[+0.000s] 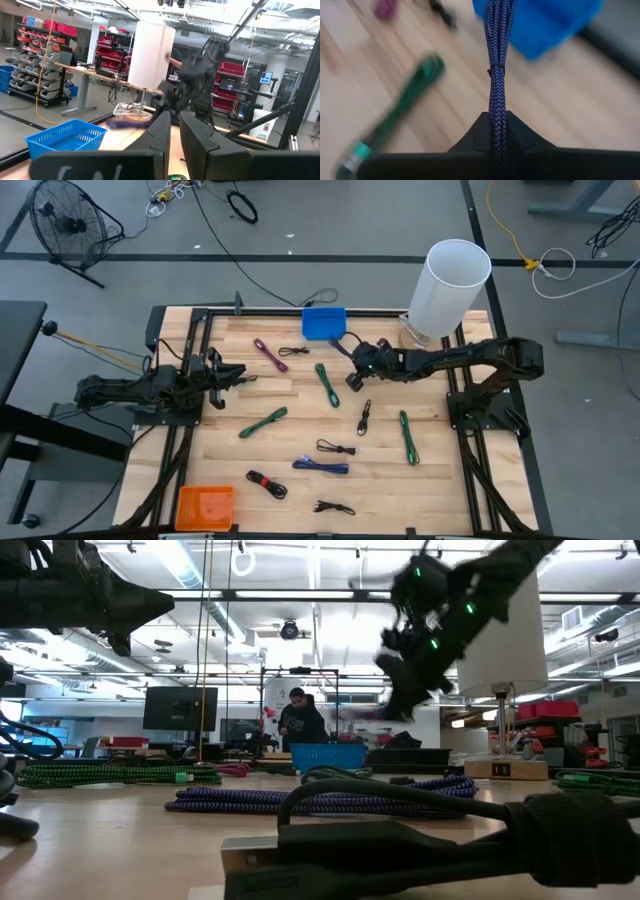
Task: Pick & Place USB Port
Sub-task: Put the blue charger cable into the blue basket
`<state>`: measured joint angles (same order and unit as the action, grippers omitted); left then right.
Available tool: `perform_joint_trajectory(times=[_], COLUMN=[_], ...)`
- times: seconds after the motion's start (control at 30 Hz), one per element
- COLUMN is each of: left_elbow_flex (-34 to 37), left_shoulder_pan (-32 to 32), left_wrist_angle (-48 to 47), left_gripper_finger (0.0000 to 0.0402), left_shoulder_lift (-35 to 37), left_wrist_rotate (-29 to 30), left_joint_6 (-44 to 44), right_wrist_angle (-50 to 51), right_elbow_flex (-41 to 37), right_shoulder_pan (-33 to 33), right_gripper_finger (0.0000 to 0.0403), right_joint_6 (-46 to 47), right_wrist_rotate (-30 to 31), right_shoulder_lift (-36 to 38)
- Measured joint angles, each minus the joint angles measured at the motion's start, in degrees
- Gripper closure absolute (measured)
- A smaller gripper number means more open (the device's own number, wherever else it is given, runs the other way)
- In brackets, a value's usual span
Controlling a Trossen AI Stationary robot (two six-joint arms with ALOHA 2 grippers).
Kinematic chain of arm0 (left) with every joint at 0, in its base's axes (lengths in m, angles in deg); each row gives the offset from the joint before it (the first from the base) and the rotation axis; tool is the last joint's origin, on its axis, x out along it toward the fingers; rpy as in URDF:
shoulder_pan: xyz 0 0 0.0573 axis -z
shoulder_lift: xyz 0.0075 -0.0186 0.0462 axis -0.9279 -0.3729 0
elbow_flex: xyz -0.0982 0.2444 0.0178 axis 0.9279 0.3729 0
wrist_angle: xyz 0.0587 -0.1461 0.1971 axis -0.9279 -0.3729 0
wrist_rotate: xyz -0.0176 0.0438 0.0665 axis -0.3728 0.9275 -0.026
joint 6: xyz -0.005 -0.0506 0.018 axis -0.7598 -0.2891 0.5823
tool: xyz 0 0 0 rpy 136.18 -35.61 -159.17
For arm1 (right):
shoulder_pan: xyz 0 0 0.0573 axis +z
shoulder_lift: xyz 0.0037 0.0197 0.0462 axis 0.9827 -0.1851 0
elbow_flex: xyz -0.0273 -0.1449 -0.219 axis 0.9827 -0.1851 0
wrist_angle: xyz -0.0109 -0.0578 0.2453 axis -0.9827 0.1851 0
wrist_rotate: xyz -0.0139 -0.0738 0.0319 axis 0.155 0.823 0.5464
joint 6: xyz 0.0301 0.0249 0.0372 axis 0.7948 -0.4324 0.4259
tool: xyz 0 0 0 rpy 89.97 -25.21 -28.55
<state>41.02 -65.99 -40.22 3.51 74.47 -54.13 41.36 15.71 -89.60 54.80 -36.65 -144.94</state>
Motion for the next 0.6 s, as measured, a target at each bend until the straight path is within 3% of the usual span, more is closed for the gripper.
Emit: perform_joint_trajectory(times=[0.37, 0.6], left_elbow_flex=[0.0, 0.0], left_shoulder_pan=[0.0, 0.0], left_wrist_angle=[0.0, 0.04], left_gripper_finger=[0.0356, 0.0356], left_shoulder_lift=[0.0, 0.0], left_wrist_rotate=[0.0, 0.25], left_joint_6=[0.11, 0.18], right_wrist_angle=[-2.65, -7.21], right_elbow_flex=[8.95, 9.06], right_shoulder_pan=[-5.56, -12.53], right_gripper_finger=[0.0386, 0.0386], right_joint_6=[-12.97, -15.68], right_wrist_rotate=[3.67, -2.84], right_shoulder_lift=[0.05, -3.46])
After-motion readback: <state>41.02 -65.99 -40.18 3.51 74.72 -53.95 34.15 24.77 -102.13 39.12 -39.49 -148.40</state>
